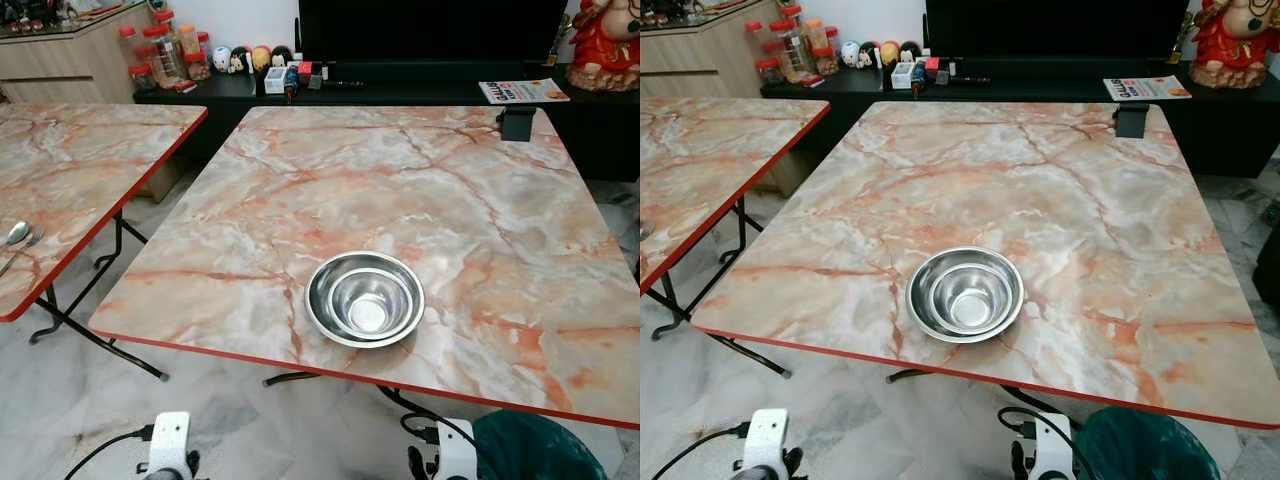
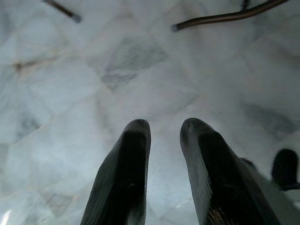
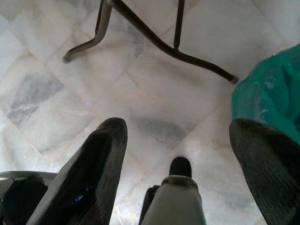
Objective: Setting the table
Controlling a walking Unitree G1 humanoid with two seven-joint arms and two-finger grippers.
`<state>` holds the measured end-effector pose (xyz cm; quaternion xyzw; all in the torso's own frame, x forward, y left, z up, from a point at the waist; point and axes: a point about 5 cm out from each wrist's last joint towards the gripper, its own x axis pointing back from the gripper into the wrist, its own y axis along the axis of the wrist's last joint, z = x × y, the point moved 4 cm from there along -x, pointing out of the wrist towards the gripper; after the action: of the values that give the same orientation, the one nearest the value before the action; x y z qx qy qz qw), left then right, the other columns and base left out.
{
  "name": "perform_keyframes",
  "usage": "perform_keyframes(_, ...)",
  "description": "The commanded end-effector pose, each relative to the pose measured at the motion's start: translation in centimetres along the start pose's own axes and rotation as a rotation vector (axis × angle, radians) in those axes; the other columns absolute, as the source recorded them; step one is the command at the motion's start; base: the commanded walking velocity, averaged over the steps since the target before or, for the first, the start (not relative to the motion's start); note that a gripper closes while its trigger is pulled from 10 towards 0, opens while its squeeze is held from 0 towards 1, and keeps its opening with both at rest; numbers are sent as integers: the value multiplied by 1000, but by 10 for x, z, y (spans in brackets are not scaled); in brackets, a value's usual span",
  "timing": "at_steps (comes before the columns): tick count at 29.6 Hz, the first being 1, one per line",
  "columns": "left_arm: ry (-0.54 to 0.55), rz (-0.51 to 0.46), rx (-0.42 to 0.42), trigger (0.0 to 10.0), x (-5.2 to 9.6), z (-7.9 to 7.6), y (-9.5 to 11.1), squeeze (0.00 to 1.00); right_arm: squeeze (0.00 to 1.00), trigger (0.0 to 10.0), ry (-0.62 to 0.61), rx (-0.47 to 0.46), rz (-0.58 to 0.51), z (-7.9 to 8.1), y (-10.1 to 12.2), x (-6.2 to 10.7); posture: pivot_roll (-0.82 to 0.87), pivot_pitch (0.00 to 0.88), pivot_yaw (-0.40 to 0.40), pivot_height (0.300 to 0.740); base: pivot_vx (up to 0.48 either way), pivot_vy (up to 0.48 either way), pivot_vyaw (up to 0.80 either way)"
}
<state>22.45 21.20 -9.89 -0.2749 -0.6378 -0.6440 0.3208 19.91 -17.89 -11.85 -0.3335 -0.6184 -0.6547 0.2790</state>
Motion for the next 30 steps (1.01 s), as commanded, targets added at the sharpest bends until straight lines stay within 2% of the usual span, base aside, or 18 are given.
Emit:
perform_keyframes(1, -14, 25, -20, 10000, 1, -2, -8, 0, 0, 10000, 1, -15, 3, 2, 0, 0, -19, 0, 71, 723, 0, 0, 0)
perform_keyframes(3, -67, 45, -67, 10000, 0, -16, -15, 0, 0, 10000, -1, -9, 5, -1, 1, -1, -23, 0, 62, 723, 0, 0, 0)
perform_keyframes(5, -78, 49, -65, 10000, 0, -19, -18, 0, 0, 10000, -1, -8, 5, -1, 1, -1, -30, 0, 61, 723, 0, 0, 0)
perform_keyframes(9, -64, 65, -39, 10000, 0, -20, -21, 0, 0, 10000, 0, -2, 1, -3, 3, -1, -32, 0, 52, 723, 0, 0, 0)
perform_keyframes(14, -54, 71, -59, 10000, 0, -20, -22, 0, 0, 10000, 0, 2, 0, -4, 4, -1, -33, 0, 49, 723, 0, 0, 0)
perform_keyframes(15, -52, 55, -4, 10000, -1, -20, -19, 0, 0, 10000, -1, 5, -4, -5, 6, -1, -40, 0, 48, 723, 0, 0, 0)
perform_keyframes(17, -52, 51, 9, 10000, -1, -20, -18, 0, 0, 10000, -1, 6, -6, -5, 7, -2, -42, 0, 50, 723, 0, 0, 0)
perform_keyframes(21, -58, 65, -25, 10000, -1, -23, -20, 0, 0, 10000, 2, 8, -10, -5, 9, -2, -46, 0, 49, 723, 0, 0, 0)
perform_keyframes(30, -65, 79, -17, 10000, 0, -29, -26, 0, 0, 10000, 1, 20, -13, -8, 11, -2, -54, 0, 34, 723, 0, 0, 0)
